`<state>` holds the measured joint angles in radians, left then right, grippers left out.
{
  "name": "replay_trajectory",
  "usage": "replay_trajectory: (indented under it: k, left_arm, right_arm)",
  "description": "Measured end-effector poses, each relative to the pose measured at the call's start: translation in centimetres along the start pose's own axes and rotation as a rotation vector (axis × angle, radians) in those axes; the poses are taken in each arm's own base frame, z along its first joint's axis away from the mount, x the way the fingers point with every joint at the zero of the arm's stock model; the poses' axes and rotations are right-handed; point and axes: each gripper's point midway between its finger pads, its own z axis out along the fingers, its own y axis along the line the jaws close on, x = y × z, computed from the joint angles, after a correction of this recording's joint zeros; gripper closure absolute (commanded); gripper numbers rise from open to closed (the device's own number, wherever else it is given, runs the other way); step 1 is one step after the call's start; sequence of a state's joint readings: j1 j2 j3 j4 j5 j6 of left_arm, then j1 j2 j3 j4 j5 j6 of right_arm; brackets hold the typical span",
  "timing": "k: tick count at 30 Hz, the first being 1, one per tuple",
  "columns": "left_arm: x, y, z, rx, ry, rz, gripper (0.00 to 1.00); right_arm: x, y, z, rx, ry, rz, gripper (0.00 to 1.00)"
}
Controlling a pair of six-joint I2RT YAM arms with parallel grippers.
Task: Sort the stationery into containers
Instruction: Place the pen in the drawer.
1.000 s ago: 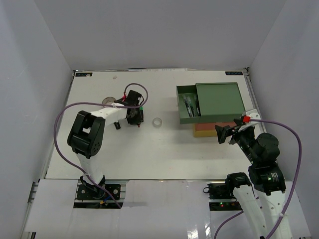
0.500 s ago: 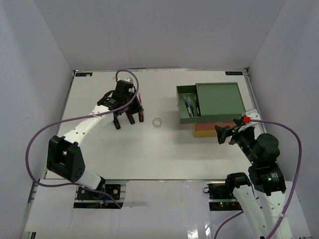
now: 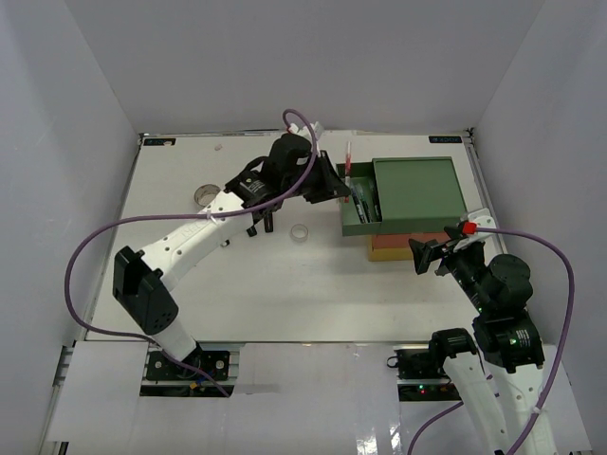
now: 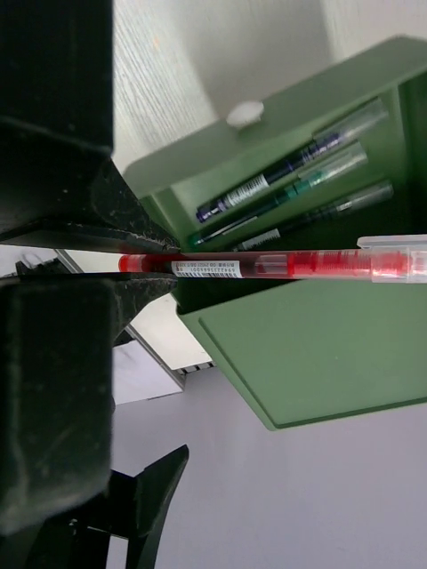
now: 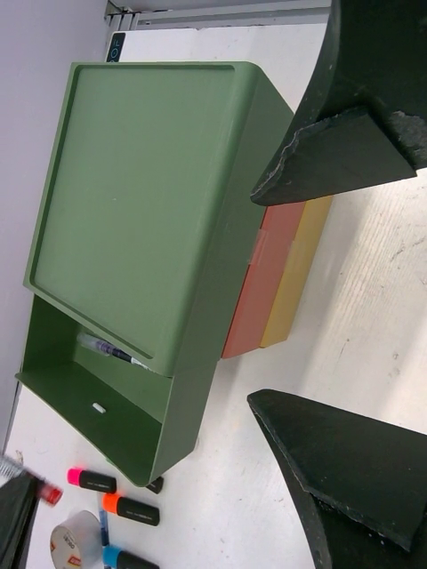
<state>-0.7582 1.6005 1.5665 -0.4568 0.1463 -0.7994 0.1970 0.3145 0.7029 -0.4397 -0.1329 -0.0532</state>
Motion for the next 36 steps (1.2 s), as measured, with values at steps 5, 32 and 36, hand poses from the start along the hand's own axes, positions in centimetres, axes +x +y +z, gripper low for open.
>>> replay_trajectory:
  k: [5,32,36]
  left_arm:
    - [1.8,-0.6,2.8,0.004,0.053,0.001,0.6]
    - [-7.1,26.4,-9.6,-0.643,-0.056,0.331,0.2]
    - [-5.3,32.4,-7.2,-0.707,0.102,0.36,0.29]
  right_arm:
    - [-0.1,0.0,-0.2,0.0,-0.008,-0.002,0.1]
    - [0.4,0.7,0.4,-0.045,-0.018,-0.01,0.1]
    - [0.5,1.3,0.5,-0.079,-0.02,-0.011,0.1]
